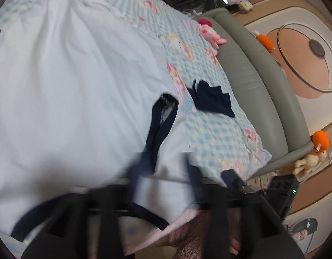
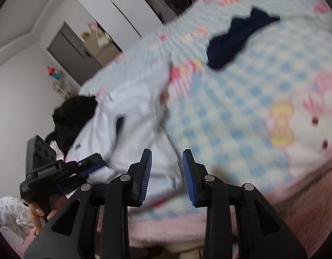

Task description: Fold clothes

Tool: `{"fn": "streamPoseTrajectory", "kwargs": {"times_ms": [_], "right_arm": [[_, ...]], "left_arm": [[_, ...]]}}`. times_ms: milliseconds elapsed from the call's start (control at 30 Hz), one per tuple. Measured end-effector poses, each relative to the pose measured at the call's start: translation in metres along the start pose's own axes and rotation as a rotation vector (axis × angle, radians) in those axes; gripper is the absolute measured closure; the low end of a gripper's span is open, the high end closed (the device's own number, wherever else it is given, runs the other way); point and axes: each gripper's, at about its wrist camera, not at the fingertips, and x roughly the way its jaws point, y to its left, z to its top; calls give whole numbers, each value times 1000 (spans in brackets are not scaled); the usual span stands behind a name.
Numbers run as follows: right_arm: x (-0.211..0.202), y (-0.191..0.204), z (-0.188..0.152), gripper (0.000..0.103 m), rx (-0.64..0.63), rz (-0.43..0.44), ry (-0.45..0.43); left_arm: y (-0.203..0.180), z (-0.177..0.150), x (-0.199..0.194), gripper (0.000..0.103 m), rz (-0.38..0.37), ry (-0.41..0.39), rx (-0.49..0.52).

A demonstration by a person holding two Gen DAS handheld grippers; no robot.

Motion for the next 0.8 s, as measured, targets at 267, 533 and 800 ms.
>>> {"fn": "streamPoseTrajectory", "kwargs": {"times_ms": [267, 533, 800], "right_arm": [[35, 7, -11, 72, -71, -92, 102], [38, 4, -17, 71, -68, -89, 124], [53, 8, -28, 72, -131, -218, 260]], "left_arm": [[-22, -6, 30, 36, 67, 29, 100], [-21, -7, 53, 82, 192, 99, 193], [-17, -12, 33, 95, 275, 117, 201]]}}
